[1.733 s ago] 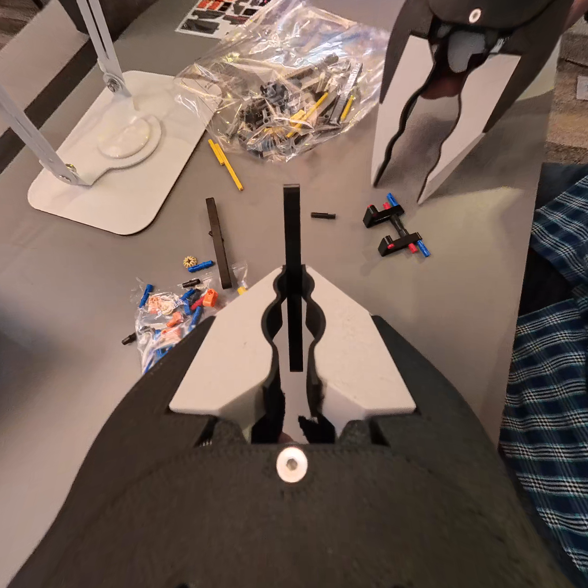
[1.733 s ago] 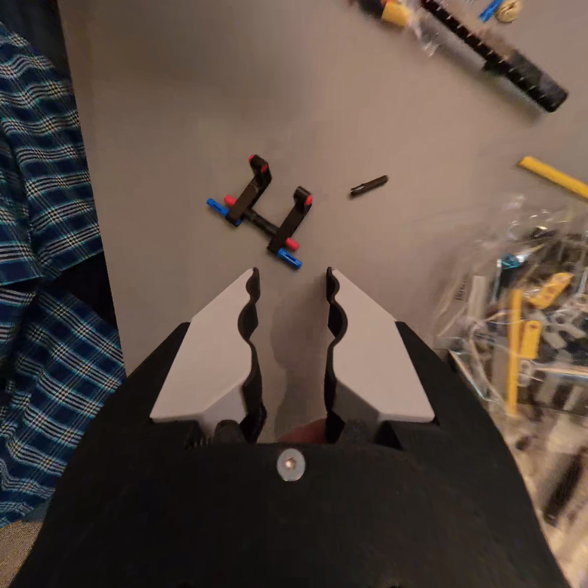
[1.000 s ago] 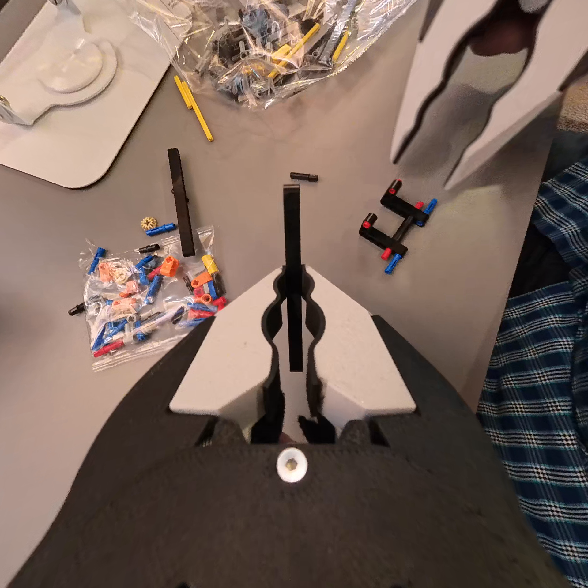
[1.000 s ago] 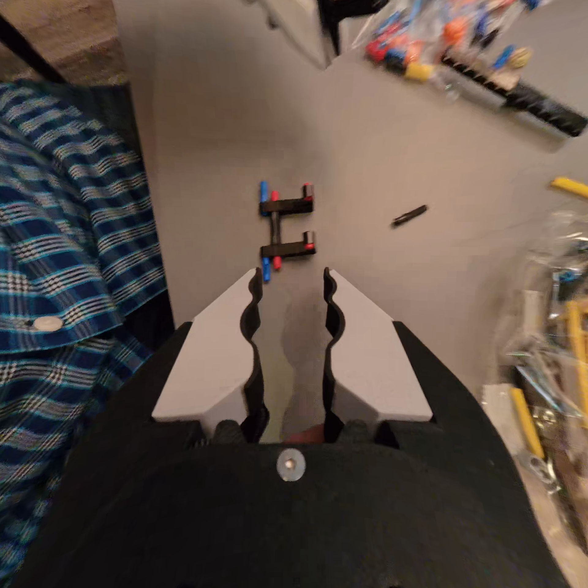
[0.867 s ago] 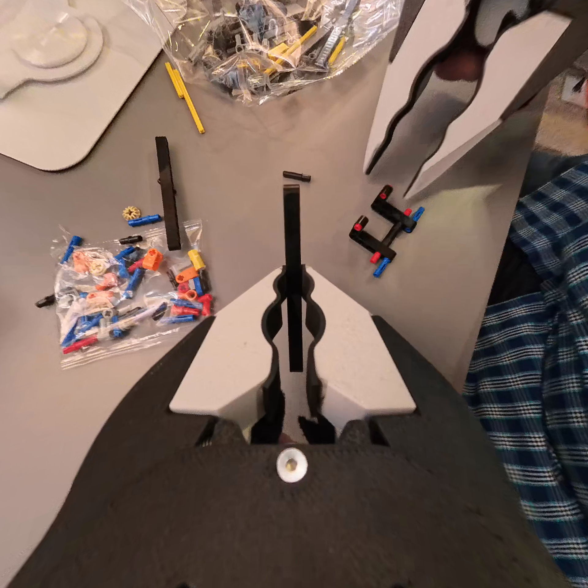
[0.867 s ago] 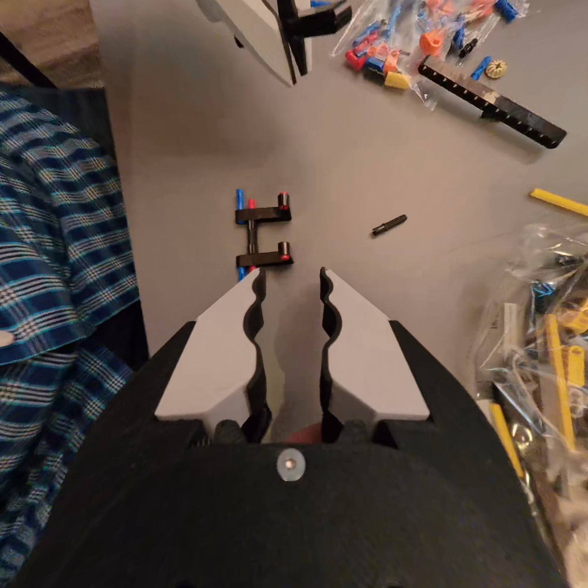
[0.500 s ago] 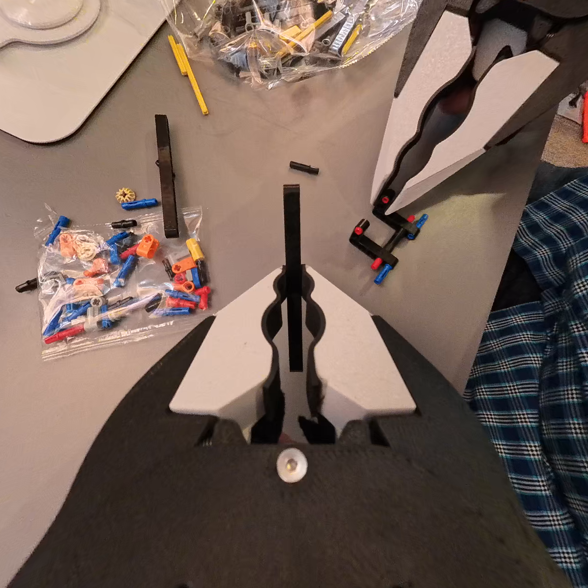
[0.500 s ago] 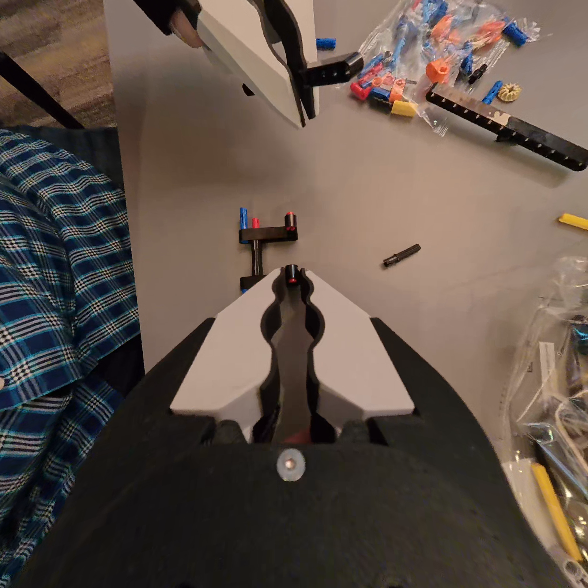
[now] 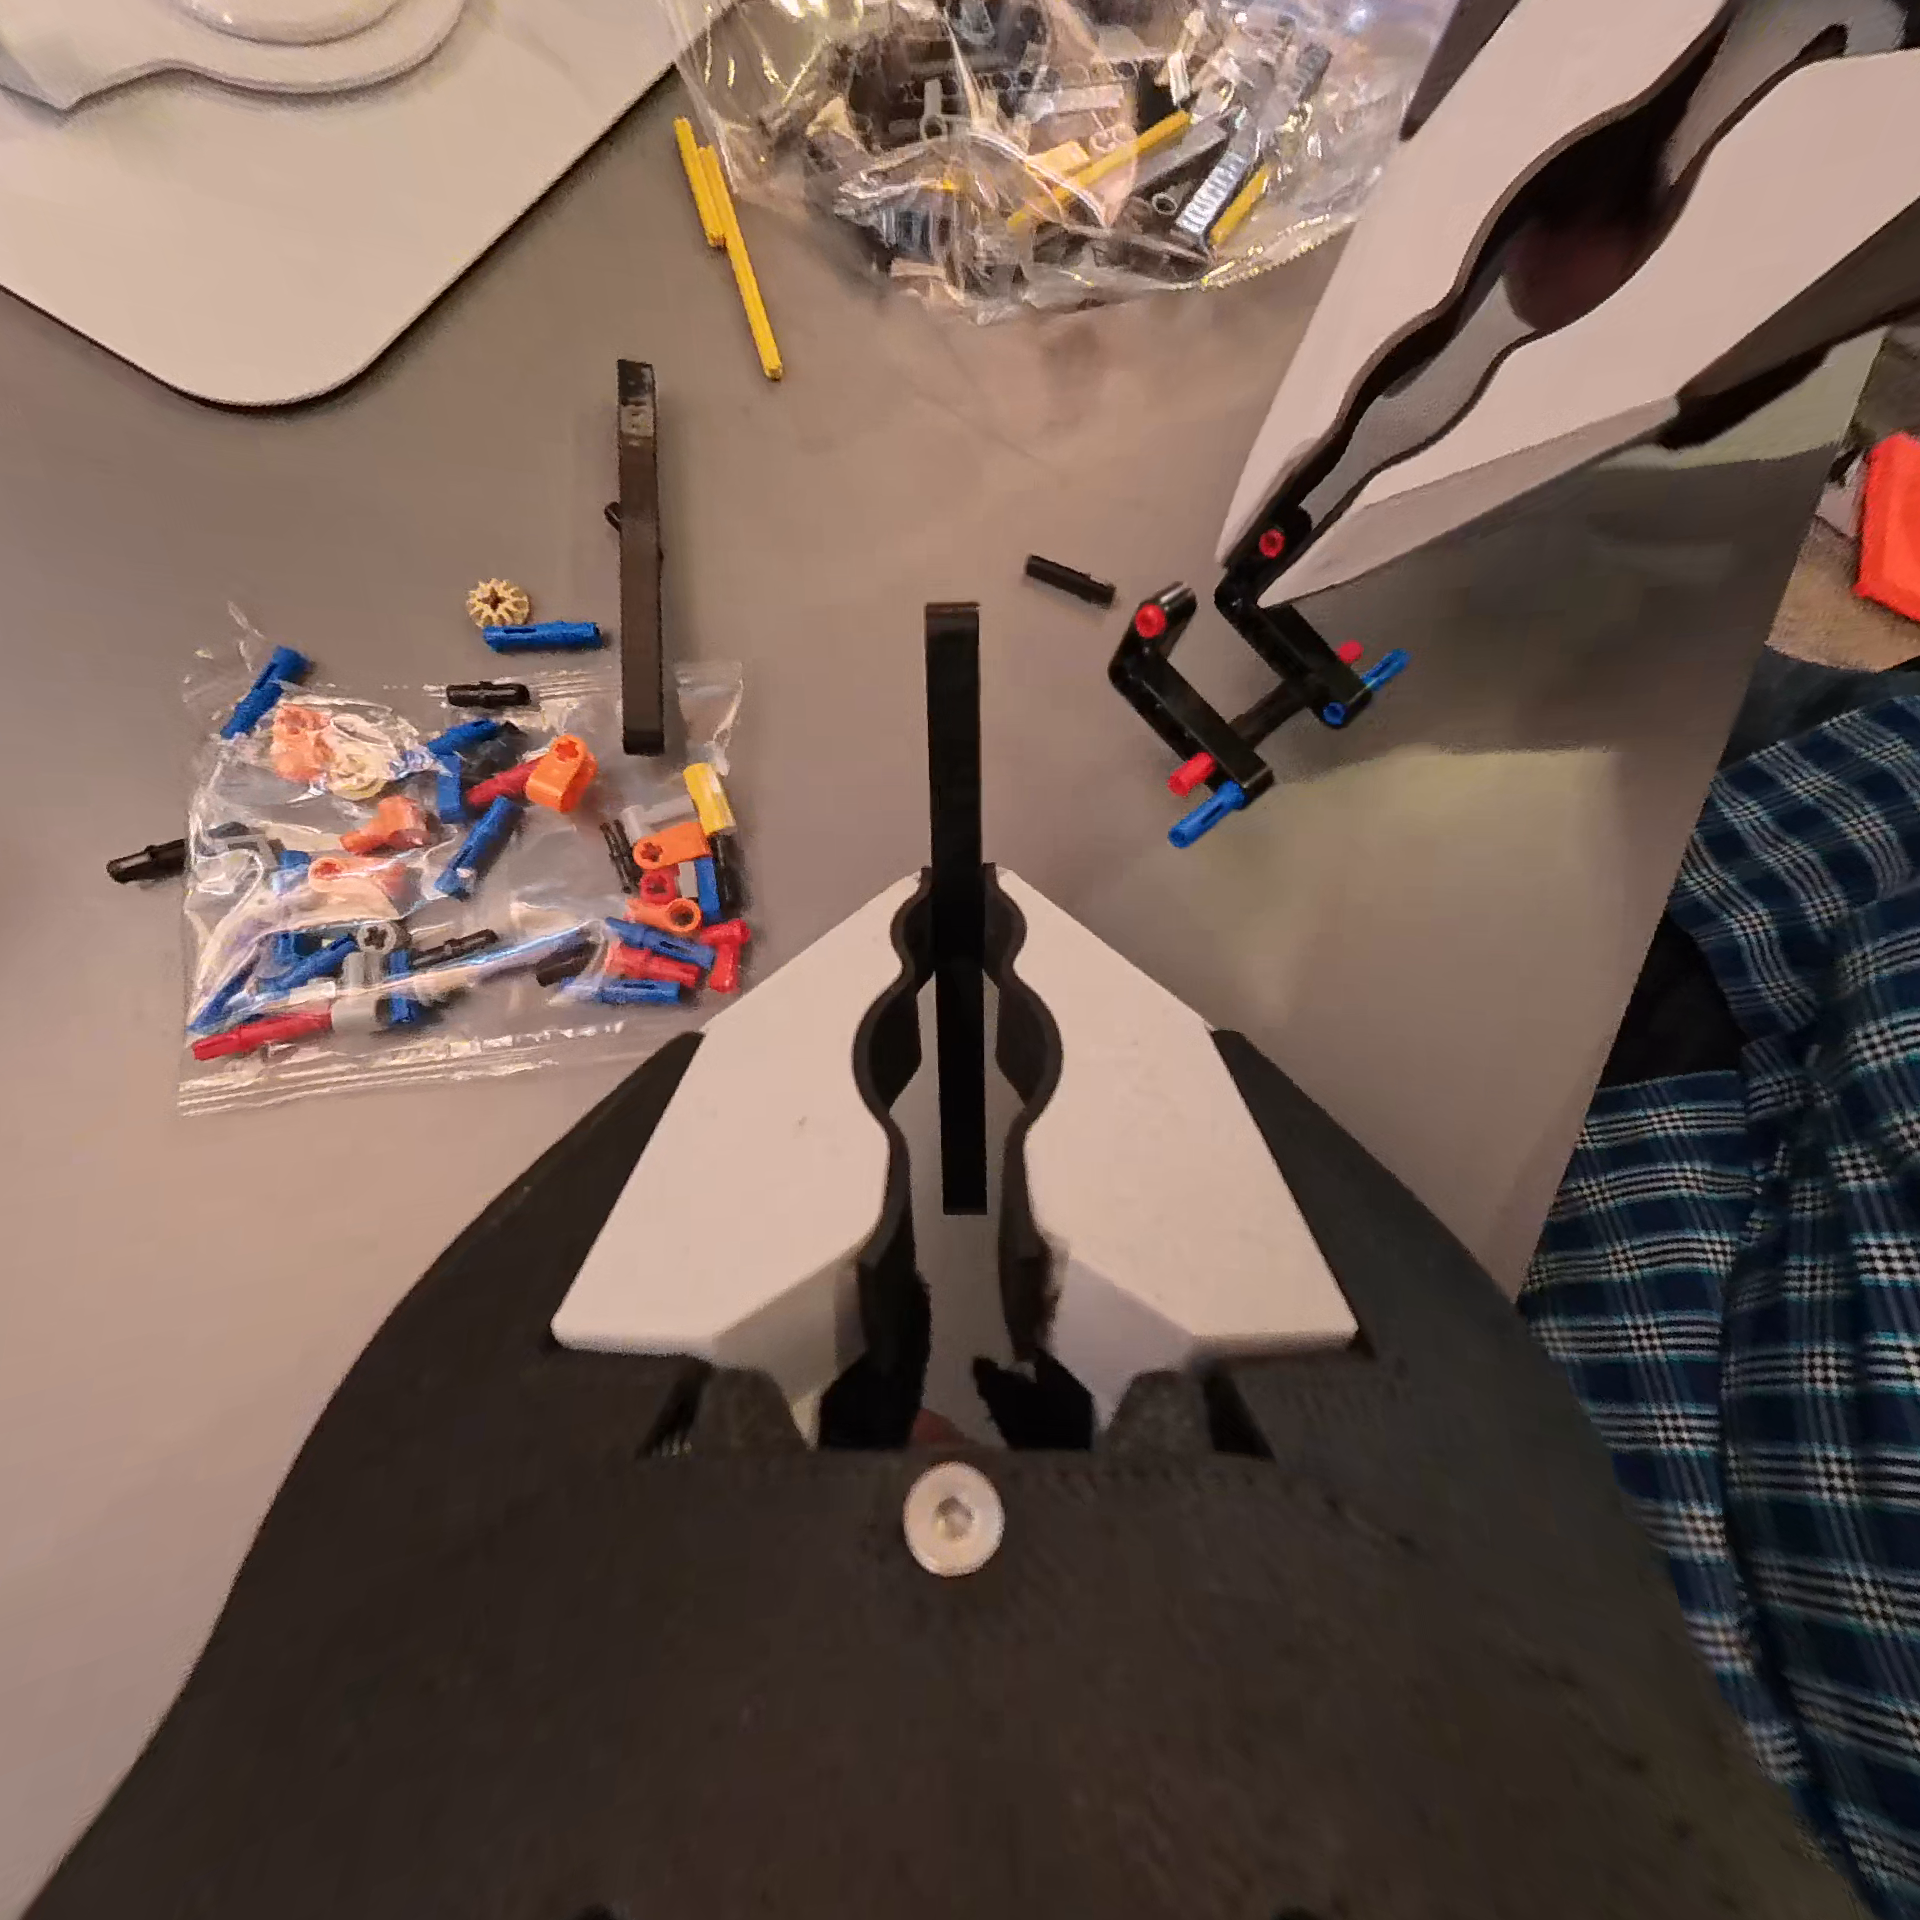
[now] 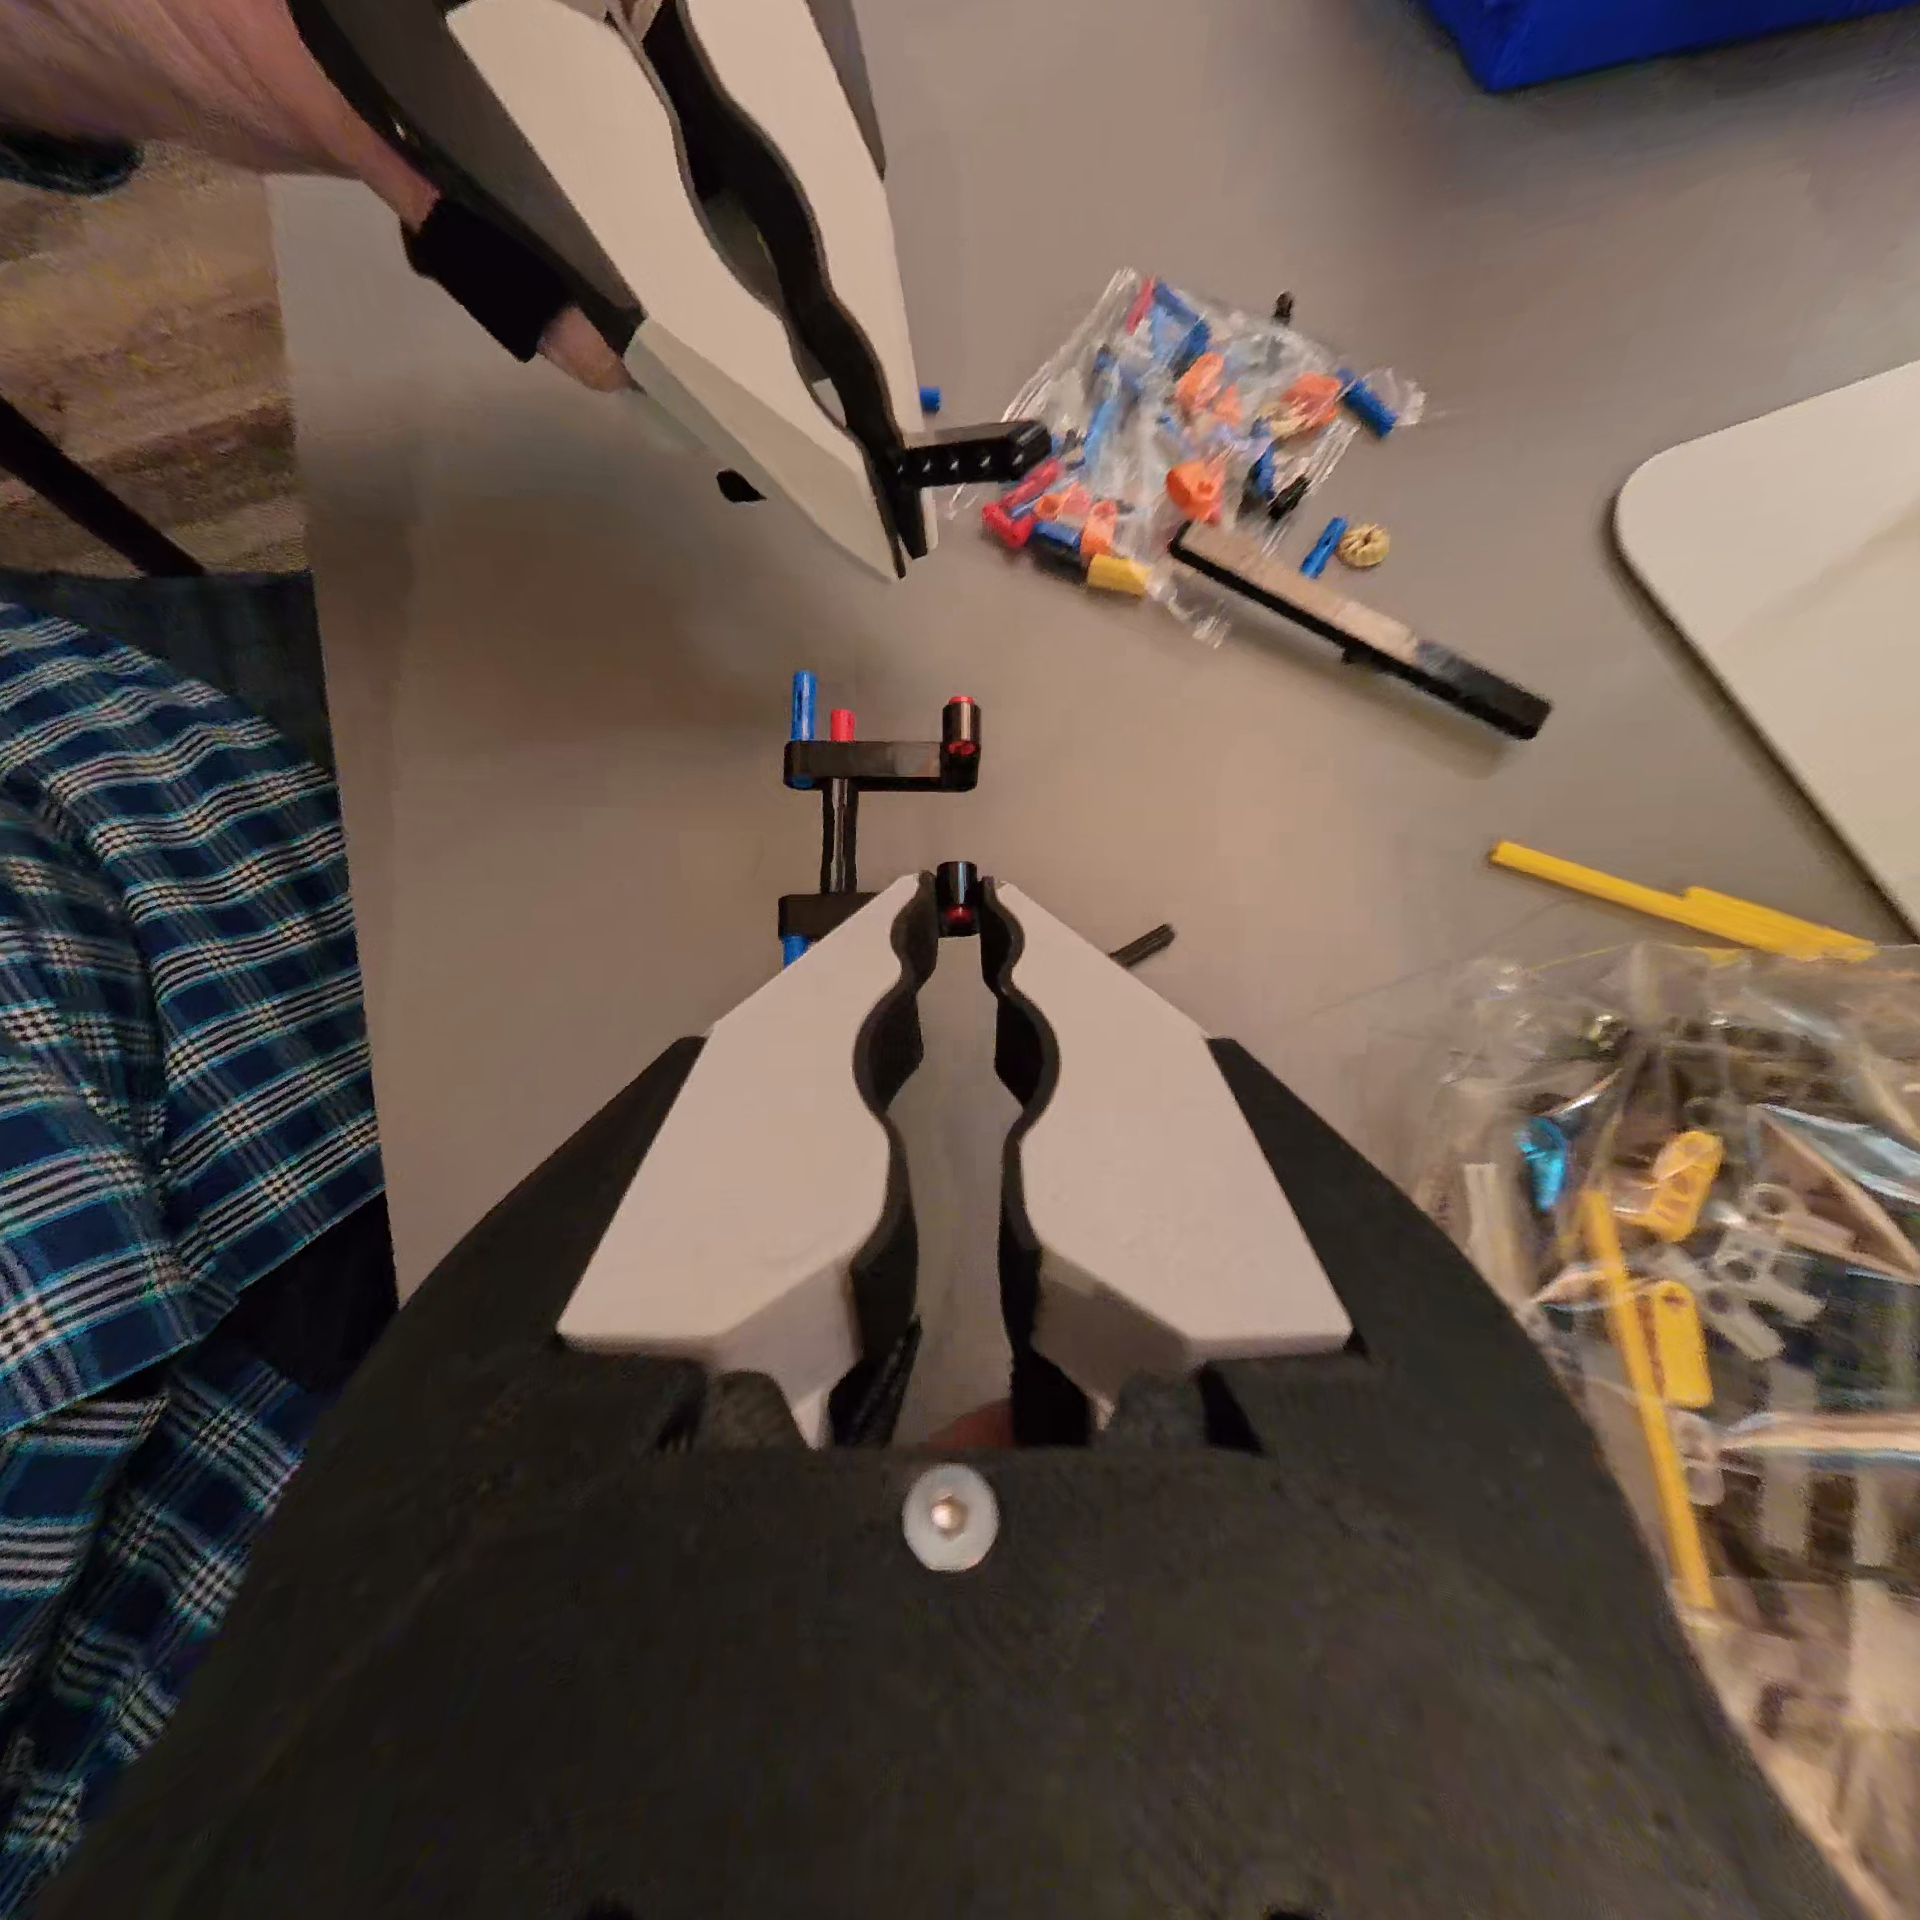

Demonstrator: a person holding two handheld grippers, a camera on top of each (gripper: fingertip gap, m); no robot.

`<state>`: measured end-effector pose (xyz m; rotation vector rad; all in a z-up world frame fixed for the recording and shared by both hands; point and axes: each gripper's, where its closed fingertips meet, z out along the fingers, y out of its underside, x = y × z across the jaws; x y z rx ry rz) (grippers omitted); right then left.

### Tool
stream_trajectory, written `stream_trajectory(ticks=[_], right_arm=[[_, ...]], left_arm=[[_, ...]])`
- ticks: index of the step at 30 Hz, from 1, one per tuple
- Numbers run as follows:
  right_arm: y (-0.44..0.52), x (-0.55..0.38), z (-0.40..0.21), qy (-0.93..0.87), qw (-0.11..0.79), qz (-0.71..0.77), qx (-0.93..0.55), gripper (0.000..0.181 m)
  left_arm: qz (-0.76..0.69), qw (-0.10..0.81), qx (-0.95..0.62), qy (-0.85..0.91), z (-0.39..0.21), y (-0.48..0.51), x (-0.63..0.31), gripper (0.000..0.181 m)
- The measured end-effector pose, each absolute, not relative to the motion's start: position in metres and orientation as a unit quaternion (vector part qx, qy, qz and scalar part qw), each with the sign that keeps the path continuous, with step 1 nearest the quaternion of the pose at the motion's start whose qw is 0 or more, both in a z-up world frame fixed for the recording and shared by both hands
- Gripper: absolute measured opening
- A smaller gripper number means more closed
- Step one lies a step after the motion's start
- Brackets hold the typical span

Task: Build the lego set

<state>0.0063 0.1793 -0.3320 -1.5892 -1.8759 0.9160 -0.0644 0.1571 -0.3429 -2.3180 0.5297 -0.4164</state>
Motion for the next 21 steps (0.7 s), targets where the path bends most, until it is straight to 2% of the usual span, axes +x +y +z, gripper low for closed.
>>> stream_trajectory(ticks=[1, 21], right_arm=[[0.182, 0.004, -0.329, -0.691, 0.262, 0.334, -0.585, 0.004], [0.229, -0.025, -0.272, -0.709, 0.388, 0.195, -0.556, 0.004]], left_arm=[[-0.164, 0.357, -0.897, 0.202, -0.342, 0.158, -0.065, 0.004], [-0.218, 0.378, -0.890, 0.130, -0.329, 0.191, -0.067, 0.004]])
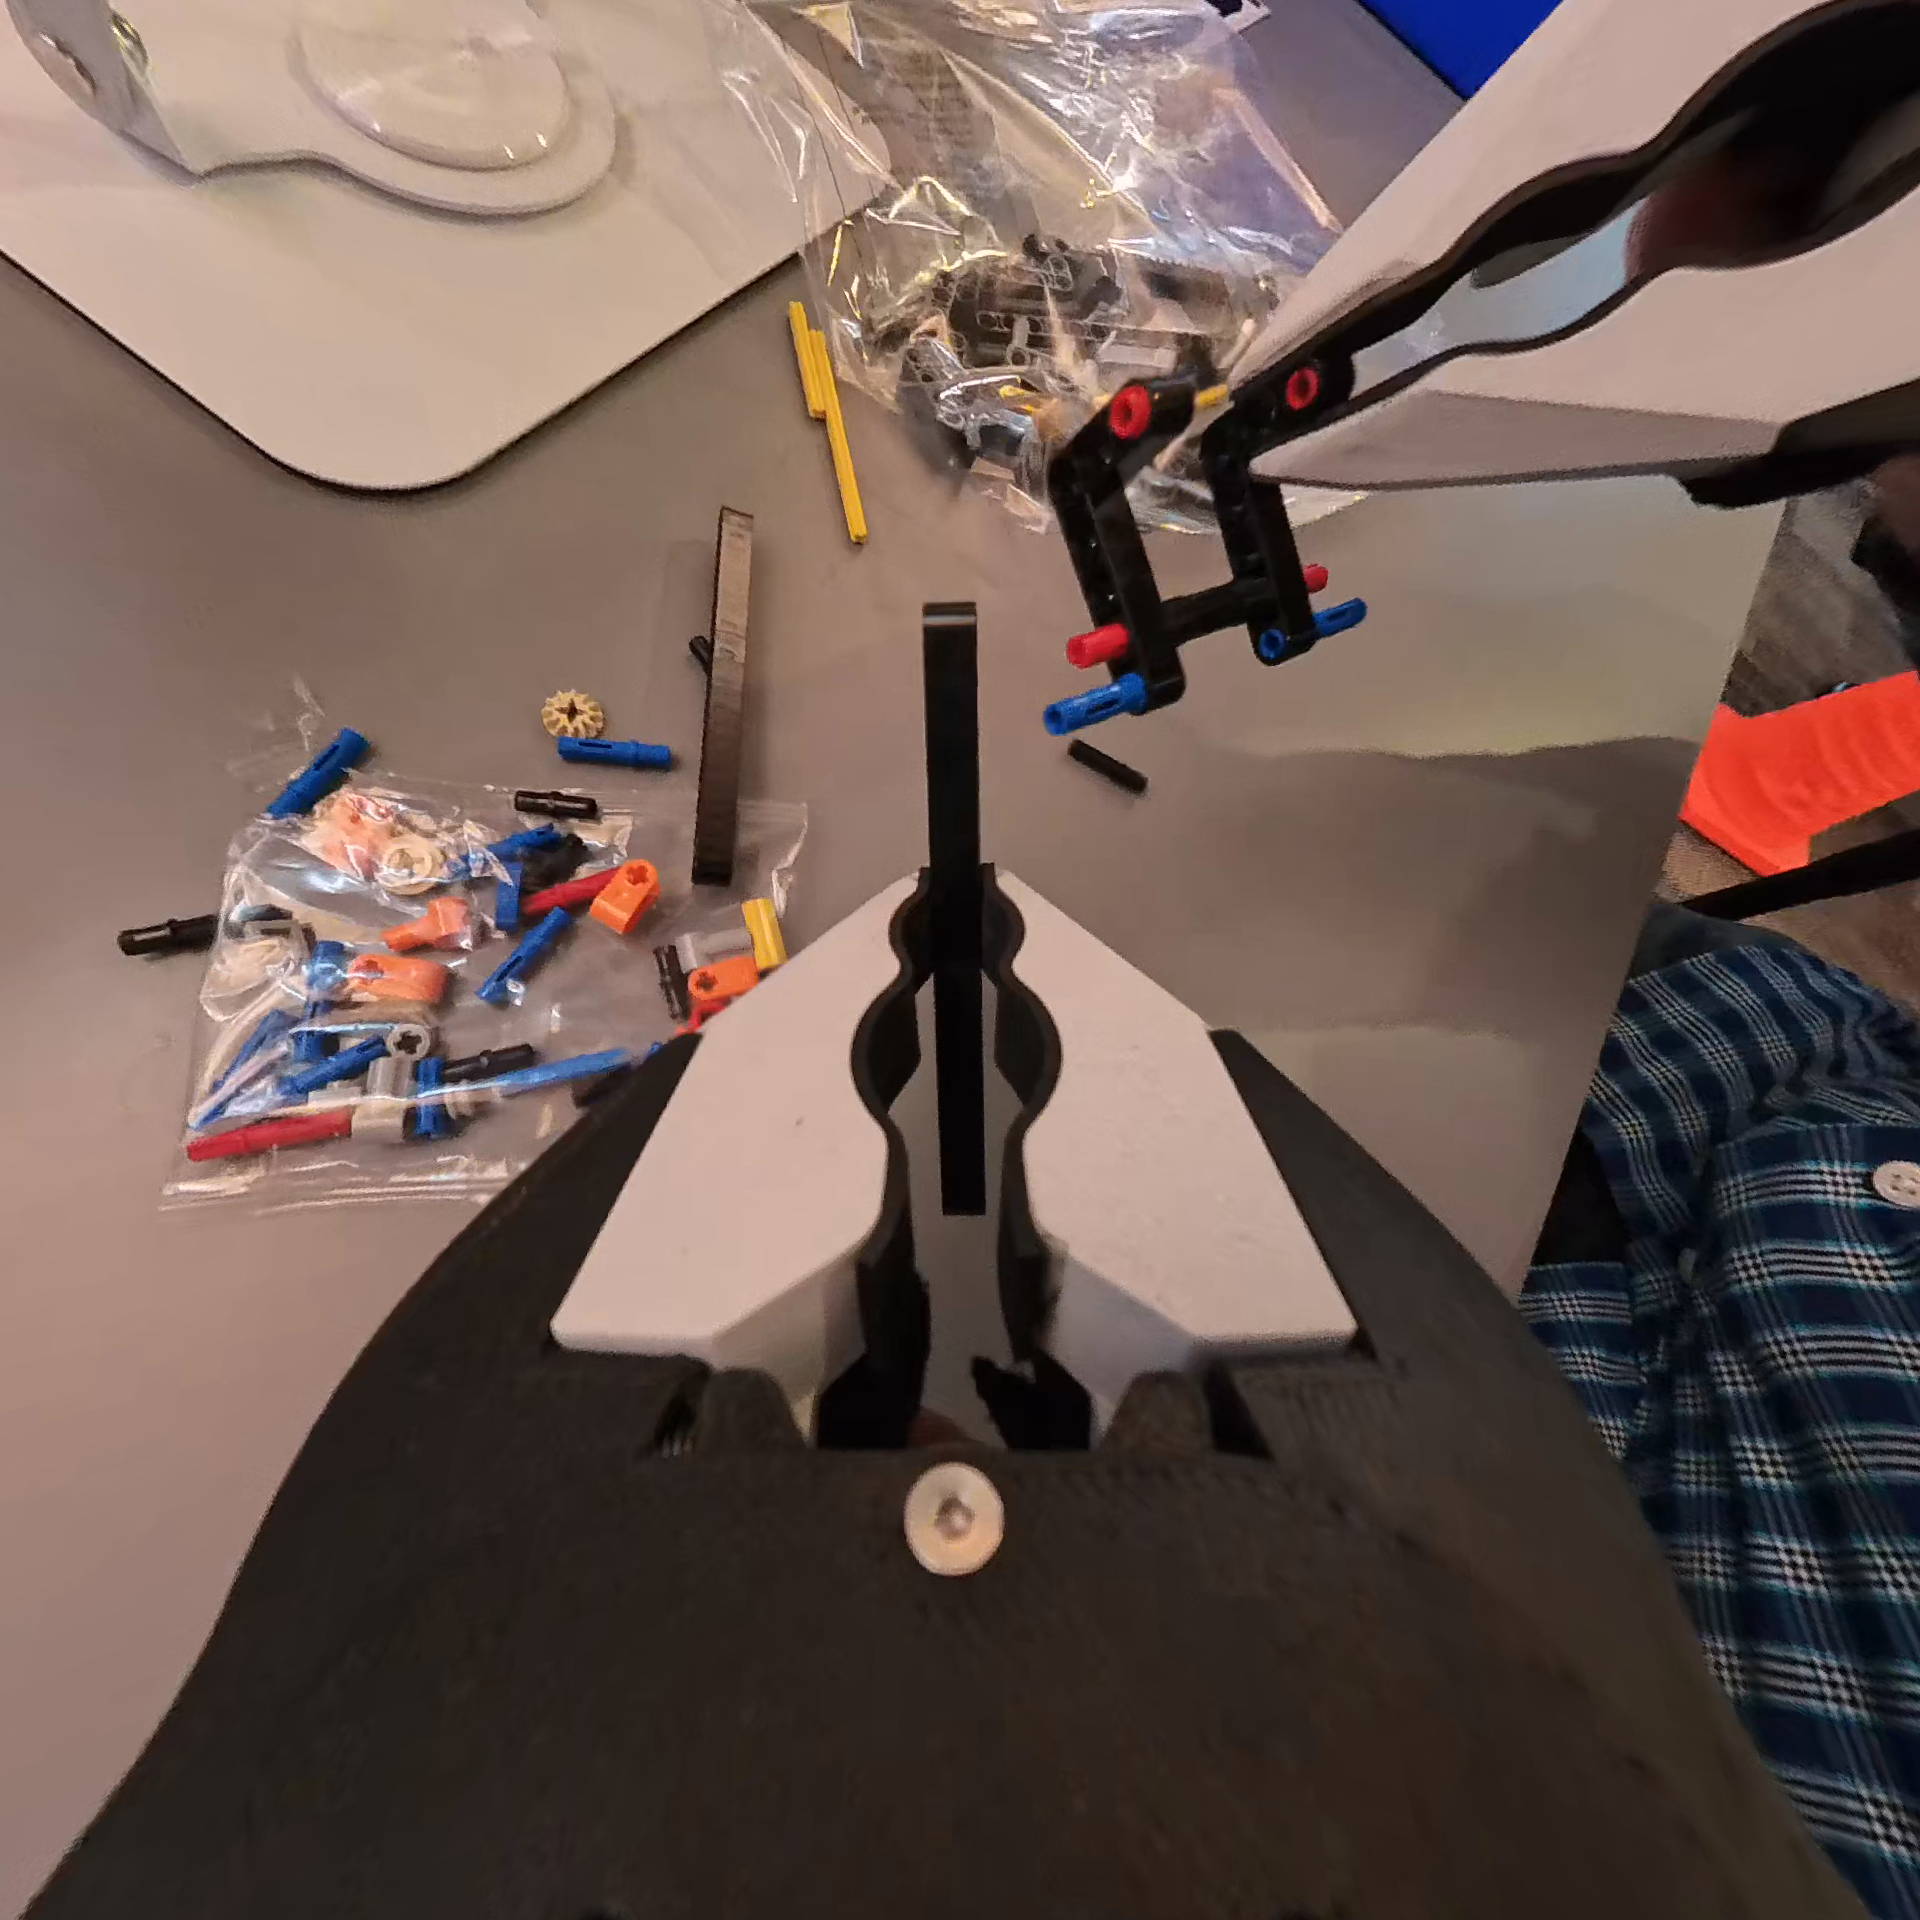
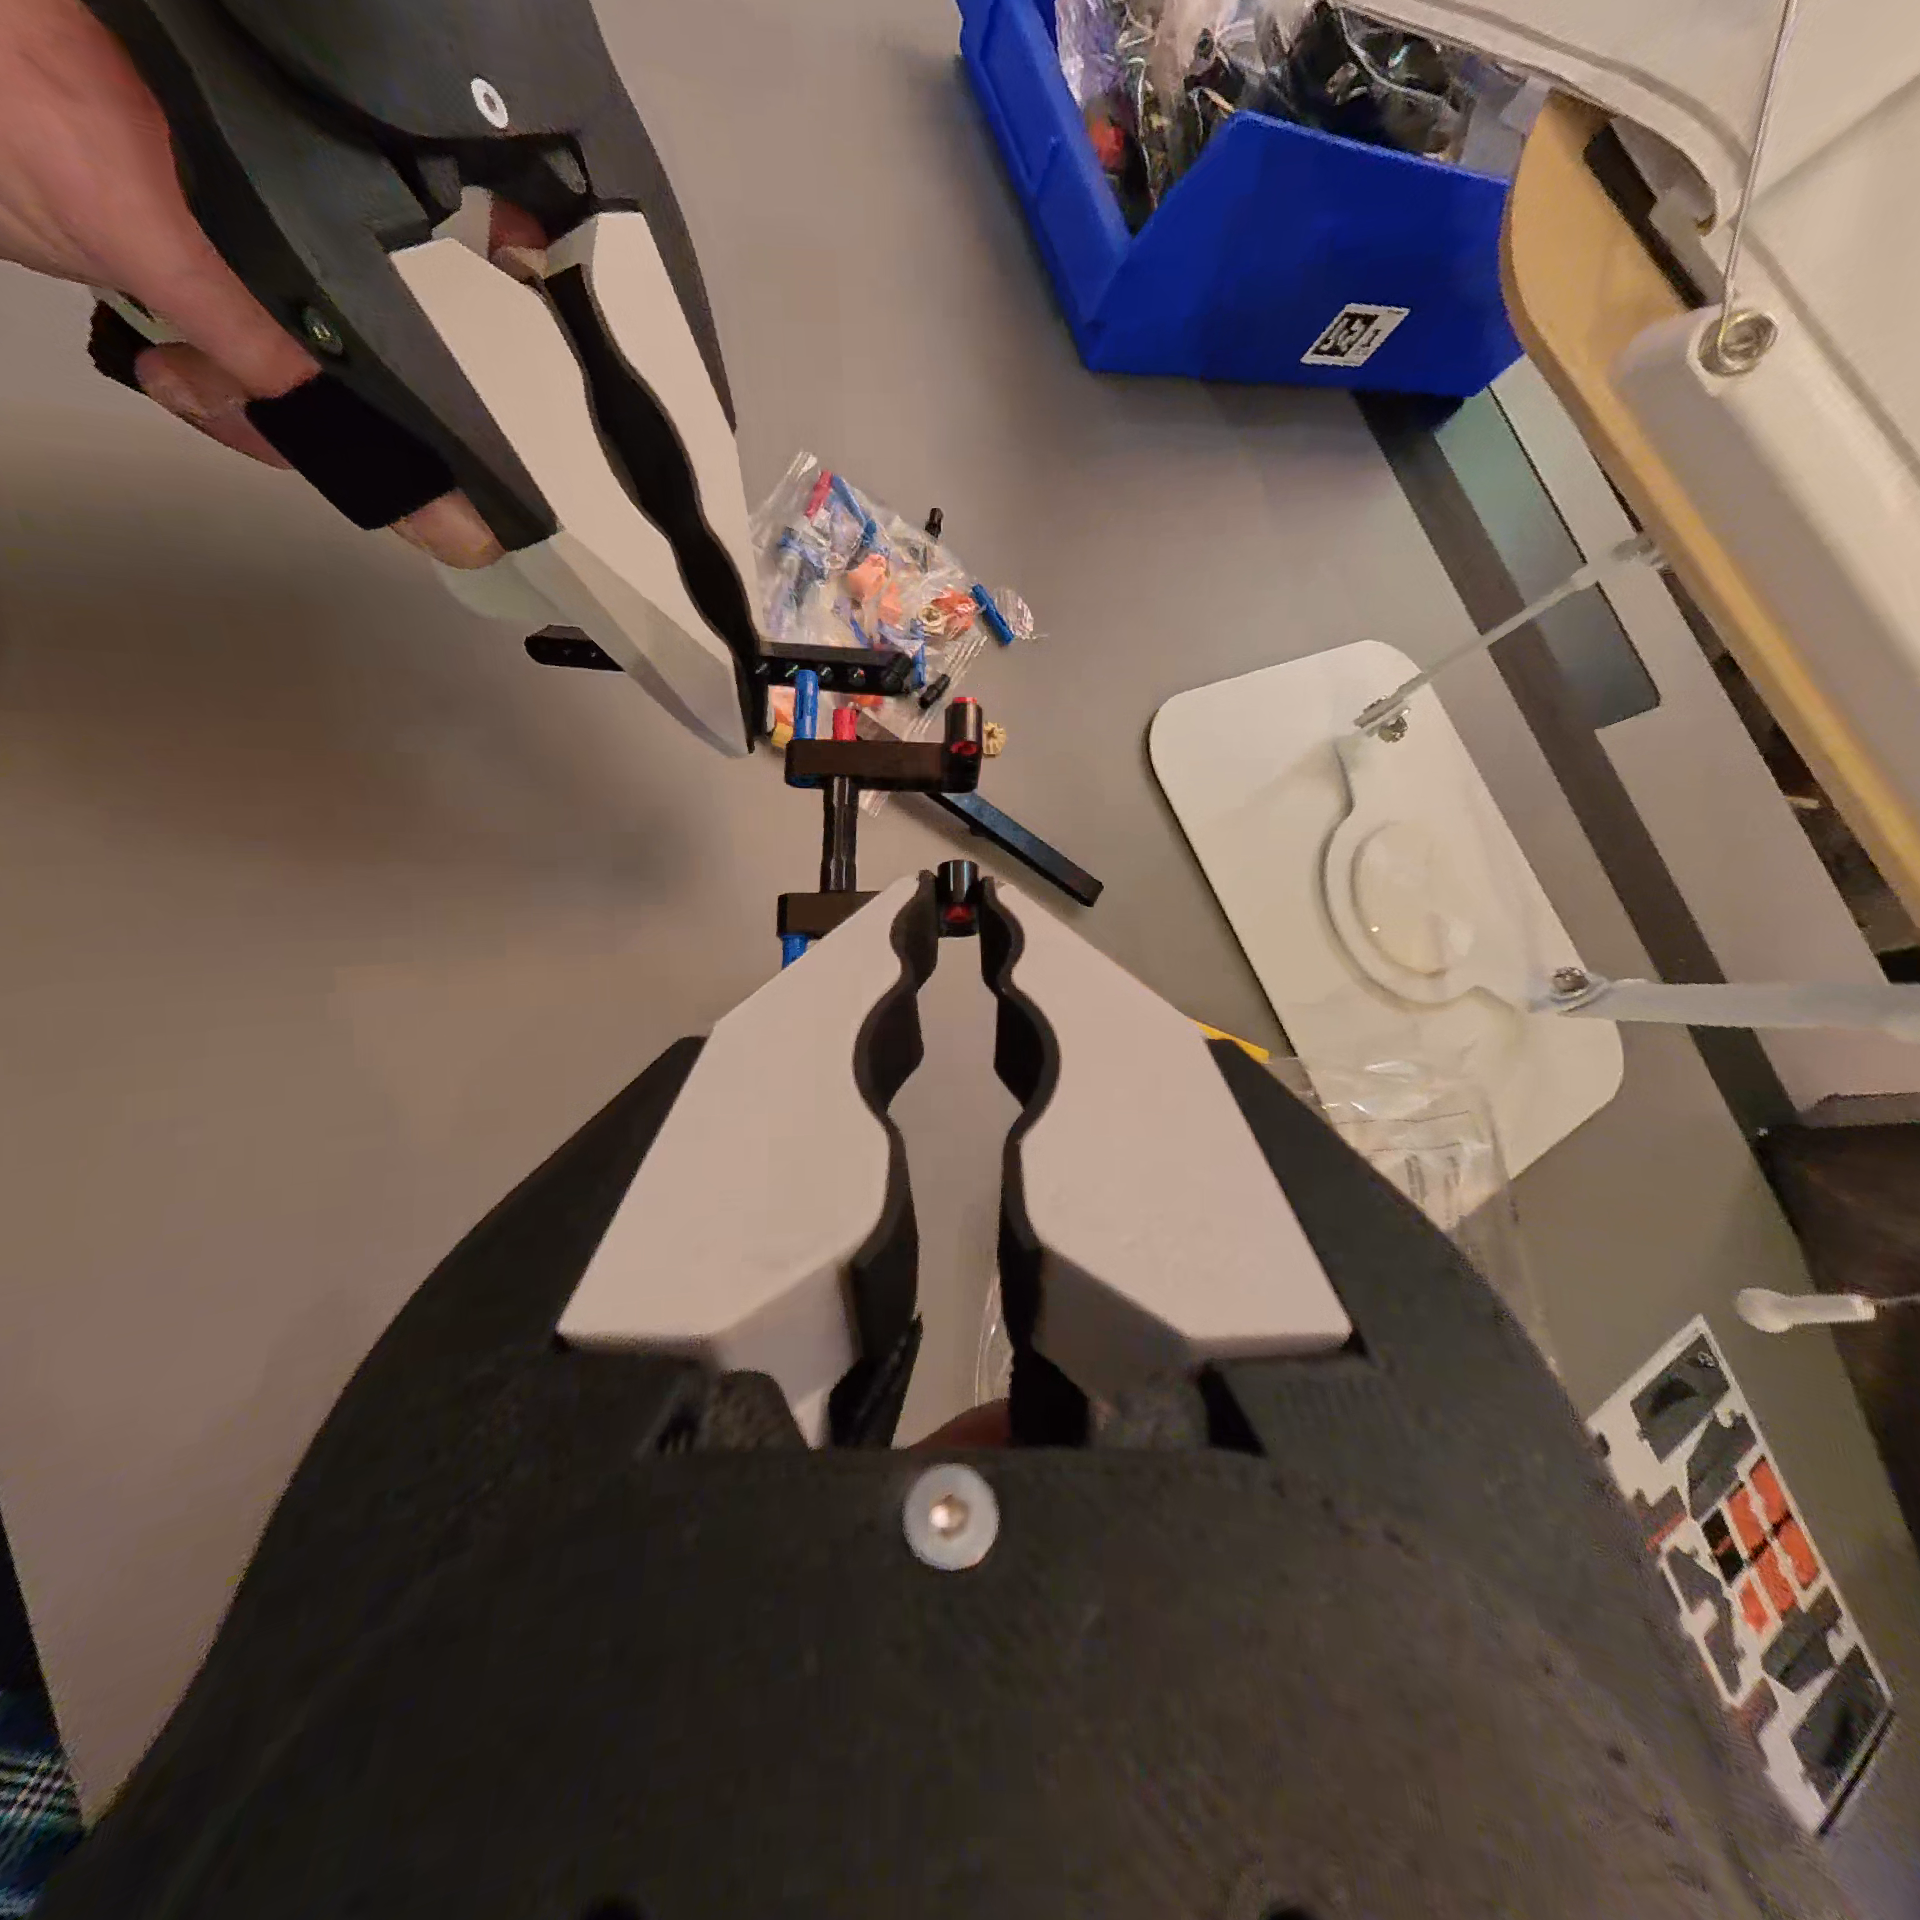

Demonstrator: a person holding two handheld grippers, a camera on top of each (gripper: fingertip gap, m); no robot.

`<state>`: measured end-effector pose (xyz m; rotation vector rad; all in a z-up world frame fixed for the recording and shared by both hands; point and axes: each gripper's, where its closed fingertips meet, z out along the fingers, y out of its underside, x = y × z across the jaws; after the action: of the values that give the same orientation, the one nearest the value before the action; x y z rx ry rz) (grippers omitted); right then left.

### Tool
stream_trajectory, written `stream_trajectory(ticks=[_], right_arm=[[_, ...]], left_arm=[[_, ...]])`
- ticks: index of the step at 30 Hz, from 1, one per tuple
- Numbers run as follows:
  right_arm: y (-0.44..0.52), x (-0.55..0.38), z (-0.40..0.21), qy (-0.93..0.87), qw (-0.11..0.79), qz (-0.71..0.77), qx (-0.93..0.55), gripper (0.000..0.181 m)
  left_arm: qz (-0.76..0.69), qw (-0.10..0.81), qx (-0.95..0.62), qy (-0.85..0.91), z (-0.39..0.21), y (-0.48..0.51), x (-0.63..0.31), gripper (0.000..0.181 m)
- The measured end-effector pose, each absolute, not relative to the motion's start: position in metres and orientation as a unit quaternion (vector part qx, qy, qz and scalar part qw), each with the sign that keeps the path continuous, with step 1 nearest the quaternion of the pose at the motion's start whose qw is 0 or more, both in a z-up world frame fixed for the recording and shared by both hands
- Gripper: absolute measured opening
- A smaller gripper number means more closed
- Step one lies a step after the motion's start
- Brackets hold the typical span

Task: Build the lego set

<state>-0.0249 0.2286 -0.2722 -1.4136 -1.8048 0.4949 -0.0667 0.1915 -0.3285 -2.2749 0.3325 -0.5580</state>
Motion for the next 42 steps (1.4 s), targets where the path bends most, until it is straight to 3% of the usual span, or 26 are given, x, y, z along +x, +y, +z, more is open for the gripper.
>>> stream_trajectory(ticks=[20, 42], right_arm=[[0.254, -0.028, -0.267, -0.708, 0.454, 0.057, -0.539, 0.004], [0.259, -0.031, -0.269, -0.670, 0.485, 0.010, -0.562, 0.004]], left_arm=[[-0.160, 0.374, -0.905, 0.124, -0.332, 0.214, -0.070, 0.004], [-0.053, 0.385, -0.909, 0.152, -0.336, 0.227, -0.074, 0.006]])
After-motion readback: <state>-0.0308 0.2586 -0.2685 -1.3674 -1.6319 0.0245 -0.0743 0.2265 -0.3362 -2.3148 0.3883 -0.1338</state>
